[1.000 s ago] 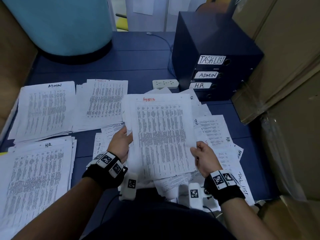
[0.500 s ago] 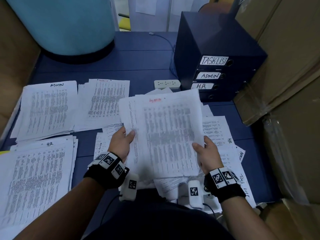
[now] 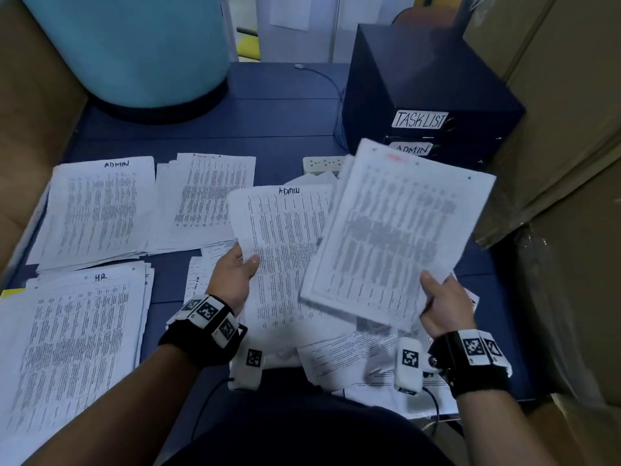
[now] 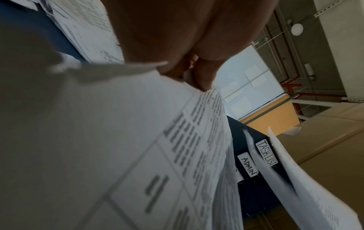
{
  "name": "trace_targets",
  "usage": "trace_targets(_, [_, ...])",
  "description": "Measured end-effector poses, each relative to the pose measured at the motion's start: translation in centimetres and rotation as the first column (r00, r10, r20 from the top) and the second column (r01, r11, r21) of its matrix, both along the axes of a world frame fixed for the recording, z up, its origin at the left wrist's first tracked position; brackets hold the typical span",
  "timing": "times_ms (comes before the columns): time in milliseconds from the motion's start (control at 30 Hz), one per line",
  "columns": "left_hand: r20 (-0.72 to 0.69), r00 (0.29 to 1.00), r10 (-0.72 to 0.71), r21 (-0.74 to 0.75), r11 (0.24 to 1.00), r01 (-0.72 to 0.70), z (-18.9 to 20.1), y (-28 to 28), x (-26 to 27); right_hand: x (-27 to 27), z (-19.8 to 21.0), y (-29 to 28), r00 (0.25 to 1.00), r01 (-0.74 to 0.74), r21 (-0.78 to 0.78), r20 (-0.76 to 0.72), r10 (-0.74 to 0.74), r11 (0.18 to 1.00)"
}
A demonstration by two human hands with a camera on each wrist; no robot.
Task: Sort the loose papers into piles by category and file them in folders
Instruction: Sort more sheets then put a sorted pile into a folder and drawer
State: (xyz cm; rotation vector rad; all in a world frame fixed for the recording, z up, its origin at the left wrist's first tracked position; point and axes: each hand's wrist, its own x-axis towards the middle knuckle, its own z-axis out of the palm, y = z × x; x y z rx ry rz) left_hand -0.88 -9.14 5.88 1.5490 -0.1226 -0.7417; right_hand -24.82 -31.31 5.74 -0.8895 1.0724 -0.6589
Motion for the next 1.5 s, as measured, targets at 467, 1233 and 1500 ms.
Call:
trace_targets(467, [0.136, 0.99, -0.036, 0.242, 0.97, 0.002, 4.3, 2.6, -1.9, 5.2, 6.5, 4.6, 0.688, -0.555, -0.084, 0.514, 0.513, 0.828])
trace_targets(1233, [0.176, 0.983, 0.048, 0.295, 0.95, -0.1, 0.2, 5.8, -0.1, 3.2, 1.0, 3.8, 0.742, -0.613, -0.242, -0.502, 0.443, 0.752])
trace_targets(1500, [0.062, 0.99, 0.128, 0.105, 0.985, -0.134, 0.6, 6.3, -0.3, 6.2, 1.9, 4.0, 0.87, -0.49, -0.04, 0.037, 0.492, 0.871])
